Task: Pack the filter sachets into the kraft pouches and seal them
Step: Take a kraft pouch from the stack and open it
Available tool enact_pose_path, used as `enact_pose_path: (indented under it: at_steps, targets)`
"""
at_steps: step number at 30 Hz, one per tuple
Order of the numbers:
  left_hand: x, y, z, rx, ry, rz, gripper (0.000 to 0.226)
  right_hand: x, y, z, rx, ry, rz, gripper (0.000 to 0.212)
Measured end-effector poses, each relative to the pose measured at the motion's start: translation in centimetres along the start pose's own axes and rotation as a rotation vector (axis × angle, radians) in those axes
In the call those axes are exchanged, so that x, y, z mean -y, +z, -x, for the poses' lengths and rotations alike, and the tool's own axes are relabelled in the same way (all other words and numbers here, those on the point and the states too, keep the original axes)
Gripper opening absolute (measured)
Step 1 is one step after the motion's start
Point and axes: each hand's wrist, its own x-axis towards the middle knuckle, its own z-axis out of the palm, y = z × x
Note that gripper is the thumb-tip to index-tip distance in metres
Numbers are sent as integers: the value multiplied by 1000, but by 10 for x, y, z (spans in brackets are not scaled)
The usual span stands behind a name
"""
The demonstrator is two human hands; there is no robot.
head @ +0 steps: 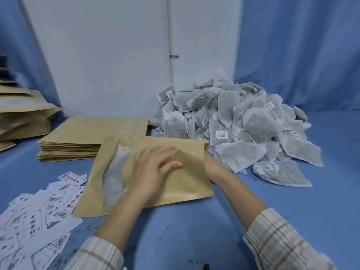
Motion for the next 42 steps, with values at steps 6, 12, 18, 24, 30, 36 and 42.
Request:
enact_pose_path:
  at_steps: [6, 12, 18, 24, 30, 36, 42]
  targets:
    - [-11, 14, -4, 26, 44, -6, 30, -7, -19, 3, 103, 200, 70, 18]
    - [-5, 12, -20, 58, -6, 61, 30, -23, -67, -2, -131, -236, 288, 13]
    - [3, 14, -28, 91, -63, 122, 29, -55, -106, -16, -448, 117, 1383, 72]
    - [5, 16, -29, 95, -102, 113, 22, -53, -108, -11, -542, -172, 889, 37]
    - [7, 14, -31, 75, -117, 115, 16, -42, -103, -4, -615, -280, 204, 29]
    - [15, 5, -30, 27, -127, 133, 19, -32, -104, -2, -709, -251, -295, 21]
    - [13, -6, -30, -38, -126, 216, 5, -29, -92, 5, -529, -260, 69, 24]
